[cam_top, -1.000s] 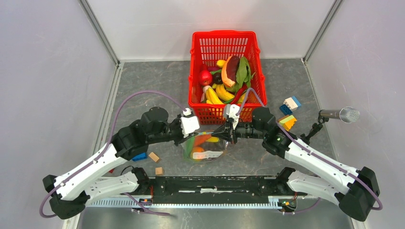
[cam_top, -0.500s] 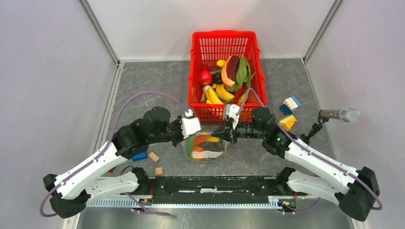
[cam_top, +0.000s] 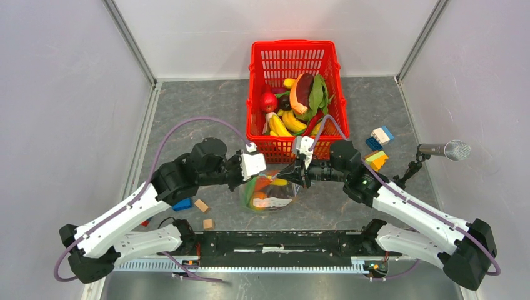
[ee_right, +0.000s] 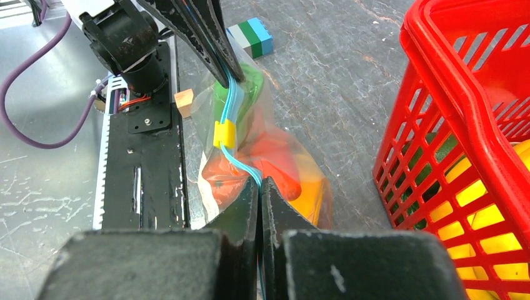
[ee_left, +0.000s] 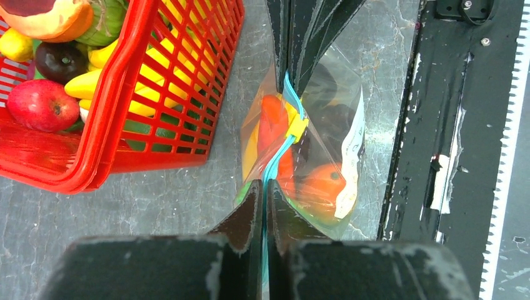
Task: Place the food in the zip-top bag and seal the zipper
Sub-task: Zip the zipper food storage bag at the center of the board.
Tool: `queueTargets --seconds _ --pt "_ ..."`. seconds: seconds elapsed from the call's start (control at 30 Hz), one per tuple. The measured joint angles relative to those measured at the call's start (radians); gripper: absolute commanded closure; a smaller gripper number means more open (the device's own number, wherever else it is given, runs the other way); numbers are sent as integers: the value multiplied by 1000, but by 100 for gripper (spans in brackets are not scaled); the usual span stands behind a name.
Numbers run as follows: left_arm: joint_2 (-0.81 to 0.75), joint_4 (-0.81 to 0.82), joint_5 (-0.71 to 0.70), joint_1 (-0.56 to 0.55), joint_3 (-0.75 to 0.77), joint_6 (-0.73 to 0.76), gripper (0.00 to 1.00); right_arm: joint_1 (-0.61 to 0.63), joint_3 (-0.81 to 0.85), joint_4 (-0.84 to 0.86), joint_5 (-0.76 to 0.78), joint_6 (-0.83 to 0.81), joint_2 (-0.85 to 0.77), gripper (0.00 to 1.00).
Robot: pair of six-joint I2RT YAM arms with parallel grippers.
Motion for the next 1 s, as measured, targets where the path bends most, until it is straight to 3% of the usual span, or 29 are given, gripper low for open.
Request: queueTargets --seconds 0.07,0.13,0.23,0.47,0.6,0.87,1.0 --pt "8 8 6 0 0 0 90 0 0 0 0 0 0 100" --pt "18 18 9 0 0 -2 60 0 0 0 0 0 0 100" --pt "28 20 10 0 1 -13 36 0 0 5 1 0 0 100" --pt "42 36 22 0 2 -17 32 0 0 10 11 8 0 100" --pt "54 87 66 0 2 -17 39 0 0 16 12 21 5 100" --pt "171 101 149 0 64 -14 84 0 0 16 13 27 6 100" --pt "167 87 152 0 64 -13 97 1 0 18 15 27 6 100"
